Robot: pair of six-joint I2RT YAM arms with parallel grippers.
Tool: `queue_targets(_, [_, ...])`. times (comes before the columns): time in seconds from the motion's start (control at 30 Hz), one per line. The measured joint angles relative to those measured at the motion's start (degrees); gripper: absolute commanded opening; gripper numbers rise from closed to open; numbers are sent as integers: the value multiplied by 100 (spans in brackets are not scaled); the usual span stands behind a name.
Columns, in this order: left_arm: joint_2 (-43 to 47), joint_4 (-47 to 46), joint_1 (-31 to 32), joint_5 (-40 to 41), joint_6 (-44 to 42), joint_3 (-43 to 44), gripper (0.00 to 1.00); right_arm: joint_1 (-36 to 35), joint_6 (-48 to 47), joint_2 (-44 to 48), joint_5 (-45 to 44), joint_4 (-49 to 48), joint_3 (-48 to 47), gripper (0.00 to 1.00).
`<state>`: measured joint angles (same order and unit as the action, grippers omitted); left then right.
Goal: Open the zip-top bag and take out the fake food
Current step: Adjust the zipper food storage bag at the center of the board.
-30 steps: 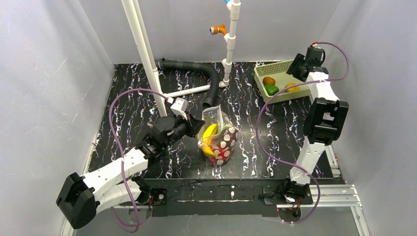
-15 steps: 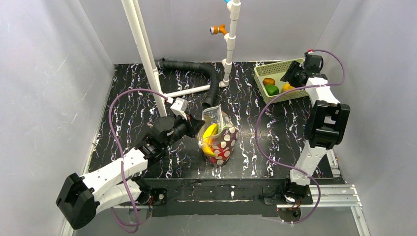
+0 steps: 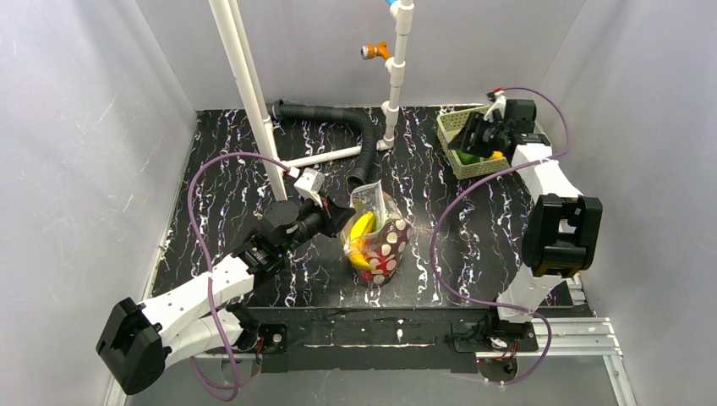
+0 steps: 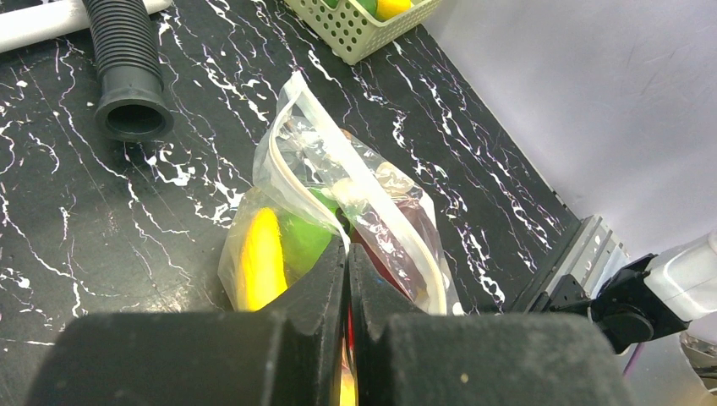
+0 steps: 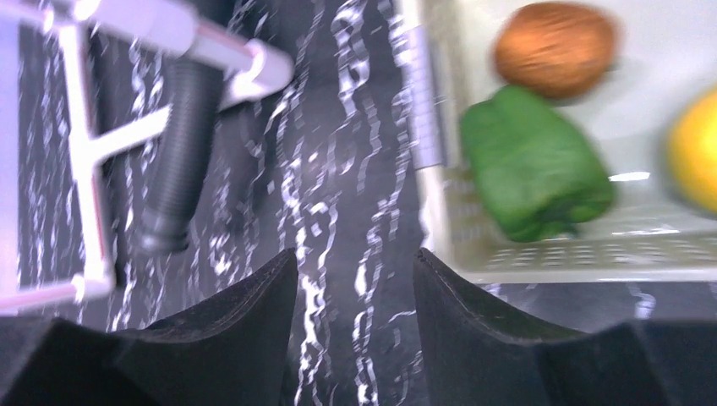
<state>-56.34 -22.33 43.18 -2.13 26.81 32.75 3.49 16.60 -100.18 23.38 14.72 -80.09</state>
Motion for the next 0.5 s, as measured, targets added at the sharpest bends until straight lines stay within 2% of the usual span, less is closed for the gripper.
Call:
queue_targets(0.2, [22, 2, 0, -37, 7, 0, 0, -697, -796, 398, 957, 623, 76, 59])
queue_targets(0.33, [83, -15, 0, -59, 39, 0, 0, -1117, -1665, 815, 2044, 1421, 59, 60])
queue_targets(0.5, [96, -96, 0, -138, 103, 0, 0, -1554, -2227, 1093, 2457, 2157, -17, 60])
